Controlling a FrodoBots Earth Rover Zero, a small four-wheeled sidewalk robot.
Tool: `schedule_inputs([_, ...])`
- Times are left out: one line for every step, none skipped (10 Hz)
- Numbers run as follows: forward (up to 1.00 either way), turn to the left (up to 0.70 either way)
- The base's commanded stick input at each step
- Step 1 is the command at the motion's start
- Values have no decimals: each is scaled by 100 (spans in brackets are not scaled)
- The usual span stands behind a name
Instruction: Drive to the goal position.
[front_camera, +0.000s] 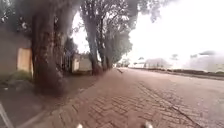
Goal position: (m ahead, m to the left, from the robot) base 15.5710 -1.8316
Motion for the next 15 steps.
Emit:
schedule_inputs([70, 0])
schedule_inputs([70, 0])
schedule_inputs([70, 5])
schedule_inputs([70, 7])
schedule_inputs([70, 10])
schedule_inputs([70, 12])
schedule_inputs([70, 14])
schedule_inputs([70, 0])
schedule_inputs([70, 0])
schedule_inputs([70, 1])
schedule_inputs([70, 3])
schedule_inputs([70, 5])
schedule_inputs([70, 2])
schedule_inputs([70, 0])
schedule_inputs([70, 0])
